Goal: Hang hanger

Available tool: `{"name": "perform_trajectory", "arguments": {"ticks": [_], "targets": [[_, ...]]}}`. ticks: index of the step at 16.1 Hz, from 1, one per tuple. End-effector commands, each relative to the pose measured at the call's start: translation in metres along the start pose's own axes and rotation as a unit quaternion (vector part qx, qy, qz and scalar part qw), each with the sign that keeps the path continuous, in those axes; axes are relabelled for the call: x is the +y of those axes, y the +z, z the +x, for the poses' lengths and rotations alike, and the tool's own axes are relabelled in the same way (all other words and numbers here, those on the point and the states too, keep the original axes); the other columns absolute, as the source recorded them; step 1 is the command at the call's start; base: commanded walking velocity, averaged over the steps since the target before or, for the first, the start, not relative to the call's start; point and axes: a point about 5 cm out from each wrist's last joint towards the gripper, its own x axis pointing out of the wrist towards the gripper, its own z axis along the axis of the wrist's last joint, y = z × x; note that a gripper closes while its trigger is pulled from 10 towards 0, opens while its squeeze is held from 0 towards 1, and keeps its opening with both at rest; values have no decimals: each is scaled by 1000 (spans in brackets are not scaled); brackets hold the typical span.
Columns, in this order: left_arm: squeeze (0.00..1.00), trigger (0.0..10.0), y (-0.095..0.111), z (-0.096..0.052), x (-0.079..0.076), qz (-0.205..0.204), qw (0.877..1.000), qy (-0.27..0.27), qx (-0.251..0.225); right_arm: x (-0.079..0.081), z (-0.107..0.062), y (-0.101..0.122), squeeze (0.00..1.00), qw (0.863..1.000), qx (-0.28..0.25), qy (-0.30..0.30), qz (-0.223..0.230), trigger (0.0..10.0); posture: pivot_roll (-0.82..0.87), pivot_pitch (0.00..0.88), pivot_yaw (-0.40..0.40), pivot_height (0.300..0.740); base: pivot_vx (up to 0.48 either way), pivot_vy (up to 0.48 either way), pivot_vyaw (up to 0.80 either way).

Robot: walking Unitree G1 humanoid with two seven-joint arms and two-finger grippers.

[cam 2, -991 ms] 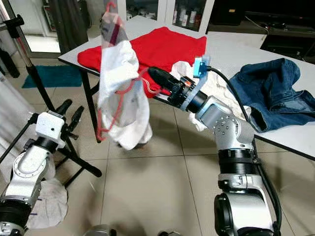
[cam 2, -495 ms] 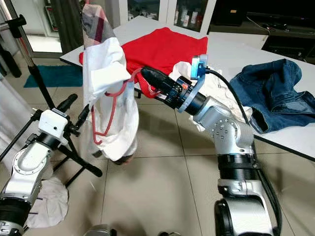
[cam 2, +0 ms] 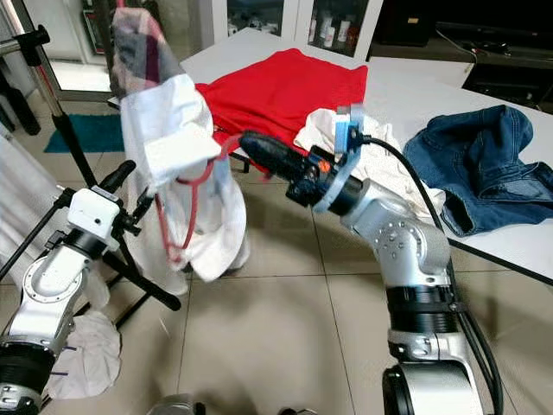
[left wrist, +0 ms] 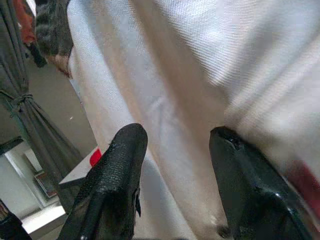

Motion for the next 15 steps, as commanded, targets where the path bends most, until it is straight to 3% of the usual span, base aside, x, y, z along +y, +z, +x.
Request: {"name": "perform_trajectory", "arguments": {"ticks": [1,5,8,9,10,11,12,13,14,15], "targets": [[0,10000,6,6,6,18,1000,5,-14,7,2,5,51,1000,-1,28,-12,0,112,0,-53,740,0,0,0],[0,10000,12,11,24,35,998,47,-29,14,-1,-4,43,998,24,48,-15,0,109,0,-55,740,0,0,0],[0,10000,16,14,25,35,997,51,-42,12,0,-7,43,999,32,38,-16,0,107,0,-53,740,0,0,0],[0,510,16,13,20,31,998,36,-47,7,0,-6,47,999,31,20,-18,0,107,0,-53,740,0,0,0],[0,0,15,12,18,27,998,29,-47,5,0,-6,43,999,31,11,-19,0,107,0,-53,740,0,0,0],[0,0,12,9,15,27,999,22,-40,-1,-1,-4,43,999,27,-9,-18,0,107,0,-53,740,0,0,0],[0,3137,10,8,14,25,999,24,-32,-3,-2,-3,47,999,26,-18,-18,0,107,0,-53,740,0,0,0],[0,3137,9,7,14,24,999,25,-29,-4,-2,-3,47,999,26,-21,-19,0,107,0,-53,740,0,0,0],[298,10000,8,6,14,21,999,26,-27,-6,-3,-2,43,999,27,-24,-20,0,107,0,-53,740,0,0,0],[1000,10000,6,2,12,13,999,20,-25,-8,-5,-1,43,999,31,-28,-28,0,113,0,-53,740,0,0,0]]}}
